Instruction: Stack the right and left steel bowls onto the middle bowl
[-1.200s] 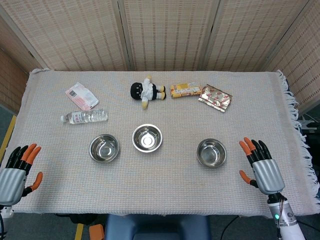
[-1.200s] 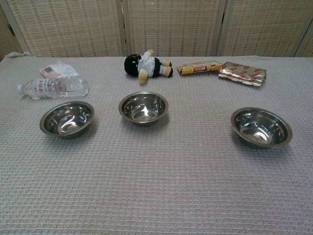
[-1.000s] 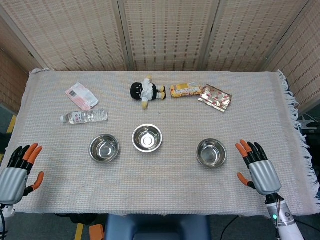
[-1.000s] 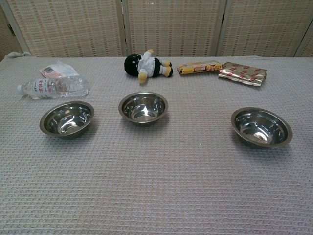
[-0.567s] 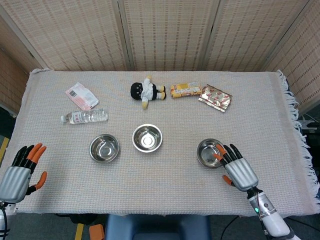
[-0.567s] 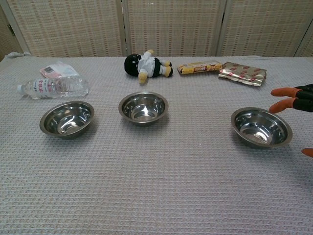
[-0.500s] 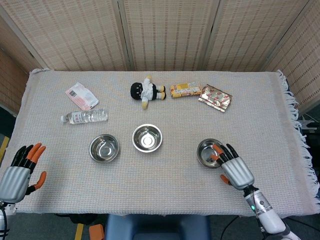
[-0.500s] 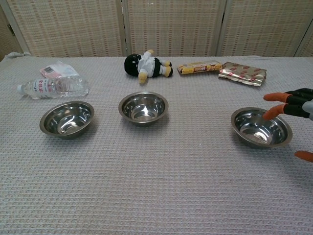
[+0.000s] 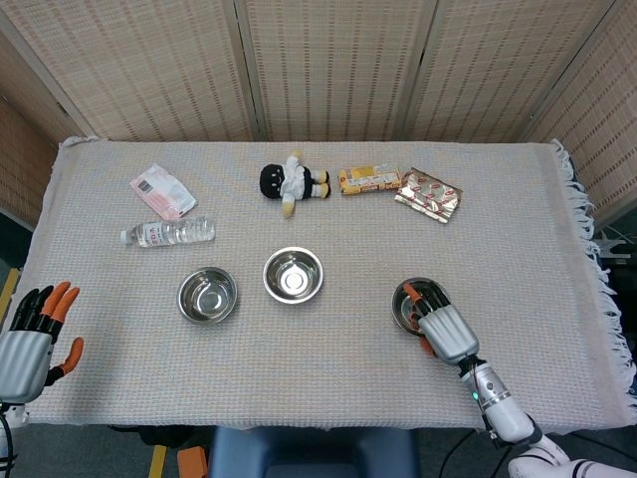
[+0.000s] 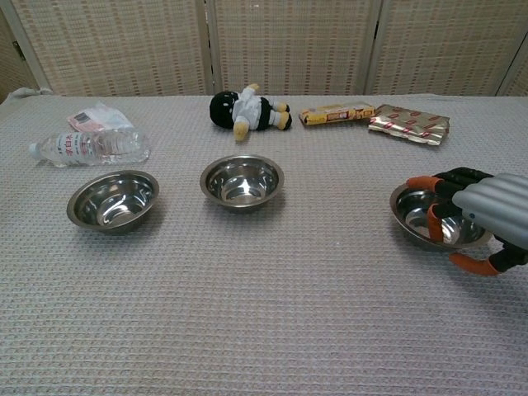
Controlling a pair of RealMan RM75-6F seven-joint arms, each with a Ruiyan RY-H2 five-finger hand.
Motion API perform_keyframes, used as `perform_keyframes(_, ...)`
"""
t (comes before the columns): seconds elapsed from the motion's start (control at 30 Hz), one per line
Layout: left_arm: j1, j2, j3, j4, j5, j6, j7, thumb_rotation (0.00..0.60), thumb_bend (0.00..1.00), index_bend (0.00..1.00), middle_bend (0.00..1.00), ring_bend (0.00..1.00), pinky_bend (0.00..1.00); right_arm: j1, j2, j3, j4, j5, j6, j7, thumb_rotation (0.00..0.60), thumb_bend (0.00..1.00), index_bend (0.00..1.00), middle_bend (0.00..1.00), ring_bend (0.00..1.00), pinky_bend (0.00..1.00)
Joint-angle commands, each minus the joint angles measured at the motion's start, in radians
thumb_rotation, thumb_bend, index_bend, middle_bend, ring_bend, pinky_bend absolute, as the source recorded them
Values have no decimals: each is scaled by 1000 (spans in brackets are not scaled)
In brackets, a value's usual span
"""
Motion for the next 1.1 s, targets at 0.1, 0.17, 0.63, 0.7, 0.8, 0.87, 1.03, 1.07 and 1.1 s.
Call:
perform_keyframes(0.1, 0, 0, 0, -1, 1, 1, 2, 600, 471, 0, 0, 0, 59, 14, -18, -8, 30, -9, -1, 14, 600, 473, 628, 0, 0, 0)
perform_keyframes(0.17, 1, 1, 0, -2, 0, 0, 1, 600, 472, 0, 0, 0, 58, 18, -23, -6, 36, -20, 13, 21, 600, 496, 642, 0, 0, 0)
perform_keyframes(0.63, 7, 3, 4, -22, -10, -7, 4, 600, 471, 0, 0, 0, 62, 95, -76, 134, -115, 9, 85, -125, 600, 497, 633, 0, 0, 0)
perform_keyframes(0.7, 5, 6, 4, -24, -9, -8, 0, 600, 471, 0, 0, 0, 62, 122, -99, 156, -124, 17, 74, -154, 600, 497, 634, 0, 0, 0)
perform_keyframes(0.8, 4, 10, 7, -26, -2, -10, -12, 600, 472, 0, 0, 0, 62, 167, -158, 197, -123, 35, 71, -218, 600, 497, 633, 0, 0, 0)
perform_keyframes(0.87, 2, 13, 10, -27, -1, -15, -20, 600, 472, 0, 0, 0, 63, 204, -206, 221, -112, 50, 56, -245, 600, 497, 632, 0, 0, 0)
perform_keyframes(1.03, -5, 23, 19, -33, -3, -44, -39, 600, 473, 0, 0, 0, 63, 290, -342, 255, 9, 76, 21, -220, 600, 497, 634, 0, 0, 0)
perform_keyframes(1.07, -6, 26, 21, -35, -2, -49, -43, 600, 472, 0, 0, 0, 63, 311, -378, 263, 58, 80, 14, -206, 600, 497, 631, 0, 0, 0)
perform_keyframes(1.1, -6, 29, 23, -37, -1, -51, -46, 600, 472, 0, 0, 0, 63, 328, -405, 268, 102, 80, 13, -205, 600, 497, 629, 0, 0, 0)
